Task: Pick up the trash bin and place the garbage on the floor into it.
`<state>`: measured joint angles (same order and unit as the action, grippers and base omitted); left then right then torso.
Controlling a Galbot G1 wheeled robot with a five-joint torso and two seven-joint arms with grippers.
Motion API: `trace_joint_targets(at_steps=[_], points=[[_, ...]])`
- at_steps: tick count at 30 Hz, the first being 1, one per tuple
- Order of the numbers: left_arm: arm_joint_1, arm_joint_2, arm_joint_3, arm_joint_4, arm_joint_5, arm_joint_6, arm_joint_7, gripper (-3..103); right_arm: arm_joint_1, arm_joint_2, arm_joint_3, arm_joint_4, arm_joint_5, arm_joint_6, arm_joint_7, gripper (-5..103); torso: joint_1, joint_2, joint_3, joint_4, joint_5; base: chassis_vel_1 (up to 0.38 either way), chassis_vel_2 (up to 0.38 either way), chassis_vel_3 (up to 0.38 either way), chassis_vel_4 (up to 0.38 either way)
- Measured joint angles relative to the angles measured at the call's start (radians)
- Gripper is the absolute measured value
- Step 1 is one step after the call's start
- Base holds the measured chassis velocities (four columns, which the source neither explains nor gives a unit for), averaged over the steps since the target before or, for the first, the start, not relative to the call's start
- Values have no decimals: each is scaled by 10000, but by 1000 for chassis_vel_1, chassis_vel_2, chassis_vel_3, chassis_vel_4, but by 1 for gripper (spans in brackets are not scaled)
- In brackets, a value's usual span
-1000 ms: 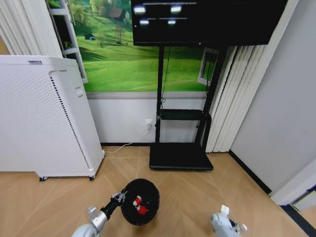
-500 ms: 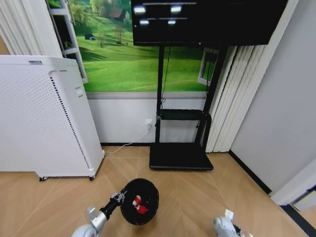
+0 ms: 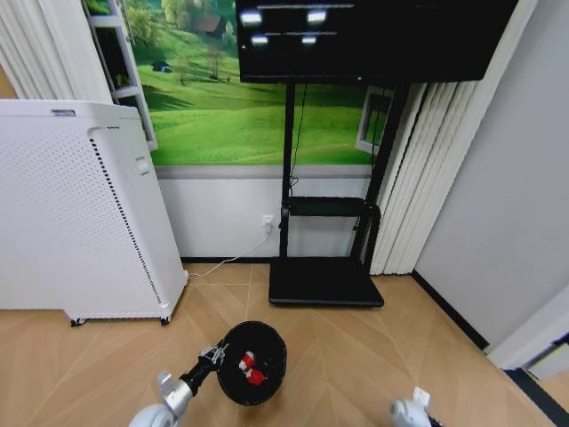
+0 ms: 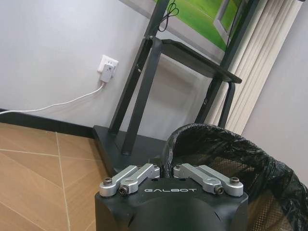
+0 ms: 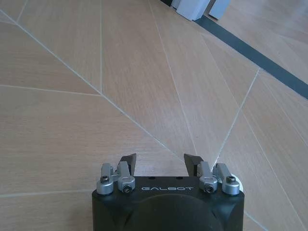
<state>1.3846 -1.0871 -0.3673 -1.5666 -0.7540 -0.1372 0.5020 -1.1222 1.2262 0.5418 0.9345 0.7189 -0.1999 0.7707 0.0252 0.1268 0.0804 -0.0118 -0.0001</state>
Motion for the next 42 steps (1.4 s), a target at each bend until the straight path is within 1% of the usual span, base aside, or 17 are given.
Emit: trace_joint_targets(at_steps=[3,5,10,11,14,15,16,17,19,20,23,25,28,33,34,36,42], points=[[26,-28,-3,1,42,-8,37,7,-332,-6,102,554,10,-21,91,57,0,0,0,0,3,0,0,0,0],[29,-48,-3,12,63,-12,51,7,-703,-58,245,1241,14,-93,216,59,0,0,0,-1,1,0,0,0,0],[-5,-53,-1,45,69,-19,64,7,-1122,-77,484,2107,138,-186,587,60,0,0,0,0,0,0,0,0,0],[-30,-52,2,60,69,-21,65,7,-1278,-72,554,2370,216,-208,738,68,0,1,0,0,1,0,0,0,0],[-64,-53,3,71,69,-28,67,7,-1518,-30,668,2746,343,-224,973,66,0,0,0,0,0,0,0,0,0],[-87,-53,3,75,69,-32,68,7,-1768,32,733,3158,620,-238,1324,65,0,0,0,-4,0,0,0,0,0],[-87,-53,3,75,69,-32,68,7,-1768,32,733,3158,620,-238,1324,65,0,0,0,-4,0,0,0,0,0],[-95,-52,4,79,69,-39,73,7,-1873,90,772,3372,854,-238,1589,65,0,1,0,-3,0,0,0,0,0],[-109,-49,1,104,69,-52,92,7,-2014,200,812,3698,1270,-244,2015,71,0,0,0,0,0,0,0,0,0],[-109,-49,1,104,69,-52,92,7,-2014,200,812,3698,1270,-244,2015,71,0,0,0,0,0,0,0,0,0],[-131,-54,3,147,76,-73,112,7,-2062,371,783,3987,1701,-249,2558,73,0,0,0,0,0,0,0,0,0],[-137,-72,15,147,79,-79,114,7,-2052,561,740,4225,2317,-357,3039,74,0,0,0,-1,1,0,0,0,0],[-137,-77,17,145,79,-80,115,7,-1998,698,686,4300,2660,-385,3334,76,0,0,0,1,0,0,0,0,0],[-100,-70,8,142,78,-84,125,7,-1774,833,602,4204,2941,-354,3504,77,0,1,0,0,0,0,0,0,0],[-82,-68,5,140,78,-85,129,7,-1700,835,587,4160,3045,-354,3538,80,0,1,0,0,-1,0,0,0,0],[-42,-56,-7,114,74,-85,136,7,-1518,837,566,4025,3230,-348,3553,76,0,0,0,0,1,0,0,0,0],[-9,-58,-13,103,68,-86,138,7,-1043,838,543,3535,3395,-344,3496,72,0,0,0,-1,1,0,0,0,0]])
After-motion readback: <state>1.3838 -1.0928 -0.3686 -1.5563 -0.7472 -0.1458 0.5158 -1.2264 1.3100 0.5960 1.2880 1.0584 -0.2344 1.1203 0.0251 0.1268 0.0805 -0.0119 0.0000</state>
